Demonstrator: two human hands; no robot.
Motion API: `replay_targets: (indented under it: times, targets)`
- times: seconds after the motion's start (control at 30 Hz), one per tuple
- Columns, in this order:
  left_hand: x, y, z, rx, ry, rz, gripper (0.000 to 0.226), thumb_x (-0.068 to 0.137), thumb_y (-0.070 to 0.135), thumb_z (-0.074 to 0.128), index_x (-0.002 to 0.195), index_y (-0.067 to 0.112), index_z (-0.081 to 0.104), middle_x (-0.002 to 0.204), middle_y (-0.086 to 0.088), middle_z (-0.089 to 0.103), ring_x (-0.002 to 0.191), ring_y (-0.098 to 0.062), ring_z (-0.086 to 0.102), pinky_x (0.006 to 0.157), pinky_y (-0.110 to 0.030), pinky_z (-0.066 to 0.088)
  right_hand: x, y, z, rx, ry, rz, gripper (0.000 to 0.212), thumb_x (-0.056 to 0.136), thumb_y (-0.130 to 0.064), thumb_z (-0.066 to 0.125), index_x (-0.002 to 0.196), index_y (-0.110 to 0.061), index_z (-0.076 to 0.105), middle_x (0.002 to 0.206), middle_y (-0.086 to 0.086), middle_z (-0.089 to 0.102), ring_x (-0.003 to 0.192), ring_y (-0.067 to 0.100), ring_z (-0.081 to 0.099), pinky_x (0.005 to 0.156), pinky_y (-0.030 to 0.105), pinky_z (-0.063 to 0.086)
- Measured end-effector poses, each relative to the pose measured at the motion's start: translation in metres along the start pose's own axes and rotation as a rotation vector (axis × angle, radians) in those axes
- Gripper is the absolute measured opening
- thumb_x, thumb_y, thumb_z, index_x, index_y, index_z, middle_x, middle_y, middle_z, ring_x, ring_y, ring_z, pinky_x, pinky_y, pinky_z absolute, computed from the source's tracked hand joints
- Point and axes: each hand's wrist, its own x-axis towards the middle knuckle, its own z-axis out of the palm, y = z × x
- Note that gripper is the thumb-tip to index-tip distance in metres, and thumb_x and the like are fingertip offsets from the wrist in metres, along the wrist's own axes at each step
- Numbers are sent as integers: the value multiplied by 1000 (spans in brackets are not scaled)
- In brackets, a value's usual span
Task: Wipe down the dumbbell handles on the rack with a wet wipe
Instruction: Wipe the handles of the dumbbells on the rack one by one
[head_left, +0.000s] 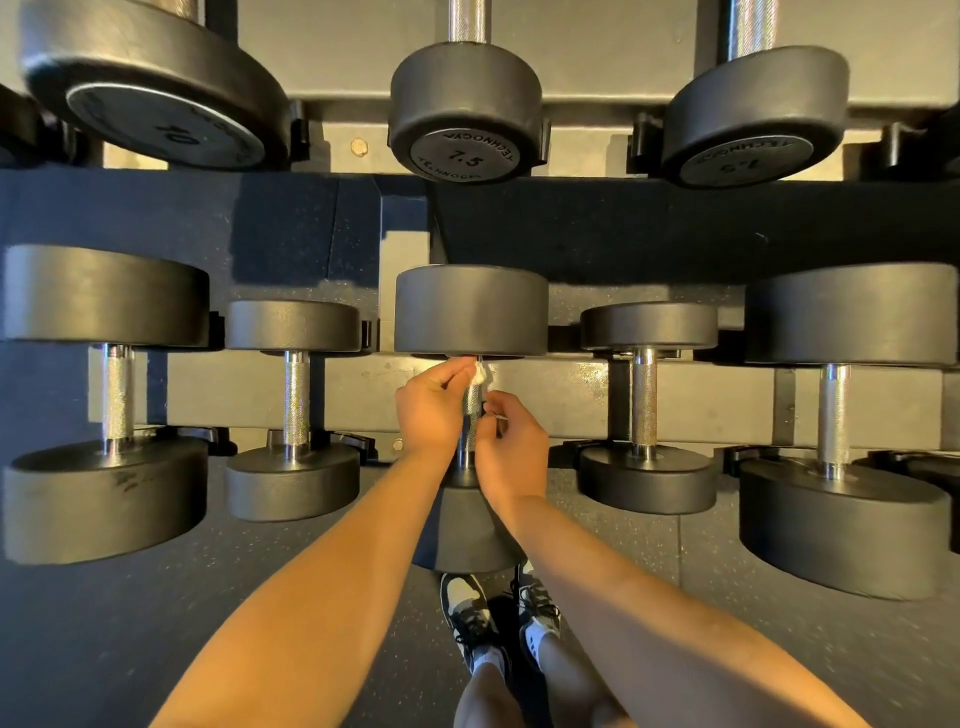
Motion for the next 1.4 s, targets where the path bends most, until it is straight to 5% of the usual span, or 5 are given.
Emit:
replay_targets:
  times: [0.47,0.7,0.87,1.17,1.4]
  targets:
    - [2,2,-2,-21,30,-63,18,97,16,66,110,15,79,102,6,76,96,-3,68,94,-20,53,0,0,0,-40,0,-9,27,100,-13,51,123,-22,64,110,-7,66,98,8,62,92,26,53]
    - [-16,-16,-13,94,-157,-86,16,94,13,71,107,15,80,105,2,77,99,-8,70,98,-29,54,0,2,-2,-17,-5,-7,23,102,-14,48,114,-20,66,104,-3,67,94,11,63,86,31,55]
    - [-35,-20,-23,281,-281,-156,12,94,18,71,100,20,82,98,8,77,81,6,62,73,-2,46,-4,5,-11,-99,-99,0,29,99,-10,49,124,-12,65,115,5,67,104,17,62,87,23,48]
    - [-47,-4,-30,368,-299,-233,13,90,7,71,90,17,81,97,1,77,95,-11,68,94,-28,53,-20,6,-28,-291,-253,49,30,101,-10,44,121,-14,66,117,5,68,96,11,56,78,17,38]
    - [-67,1,-32,209,-246,-122,14,100,20,62,113,20,66,105,-3,70,97,-19,64,84,-32,51,-23,-9,-36,-197,-223,-56,17,98,-8,56,107,-16,67,93,-4,64,88,12,60,79,25,51]
